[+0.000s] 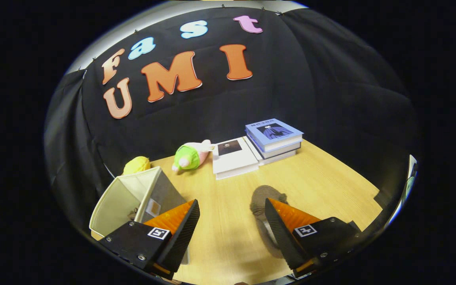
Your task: Open the storage box then place both shoes into the box .Put the left shoe in first, then the right shoe, with the right side of both shoes facing outward in a uniform manner.
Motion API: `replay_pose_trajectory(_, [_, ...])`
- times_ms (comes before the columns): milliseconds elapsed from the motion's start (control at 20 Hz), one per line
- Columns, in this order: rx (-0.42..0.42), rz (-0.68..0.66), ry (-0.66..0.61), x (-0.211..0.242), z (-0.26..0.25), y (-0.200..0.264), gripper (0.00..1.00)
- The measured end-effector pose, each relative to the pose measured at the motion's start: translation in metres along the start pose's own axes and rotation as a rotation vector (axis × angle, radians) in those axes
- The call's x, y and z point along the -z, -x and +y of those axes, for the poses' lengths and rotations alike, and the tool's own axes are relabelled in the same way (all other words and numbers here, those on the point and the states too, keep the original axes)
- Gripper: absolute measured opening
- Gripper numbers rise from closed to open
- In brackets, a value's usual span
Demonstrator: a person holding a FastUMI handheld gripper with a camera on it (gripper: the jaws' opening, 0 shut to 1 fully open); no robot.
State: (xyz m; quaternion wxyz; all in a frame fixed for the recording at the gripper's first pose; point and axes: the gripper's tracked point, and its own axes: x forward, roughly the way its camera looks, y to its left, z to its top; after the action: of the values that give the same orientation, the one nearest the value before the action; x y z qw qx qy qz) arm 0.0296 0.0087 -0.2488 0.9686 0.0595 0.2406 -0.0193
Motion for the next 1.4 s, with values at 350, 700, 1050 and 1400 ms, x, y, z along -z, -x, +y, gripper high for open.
replay_pose_trajectory(350, [0.103,0.062,-0.066,0.035,-0.075,-0.013,0.99])
replay_pose_trajectory(700, [0.127,0.129,-0.080,0.061,-0.099,-0.028,0.95])
replay_pose_trajectory(1050, [0.084,0.211,-0.118,0.083,-0.092,-0.056,0.65])
replay_pose_trajectory(1400, [0.170,0.181,-0.119,0.080,-0.100,-0.062,0.09])
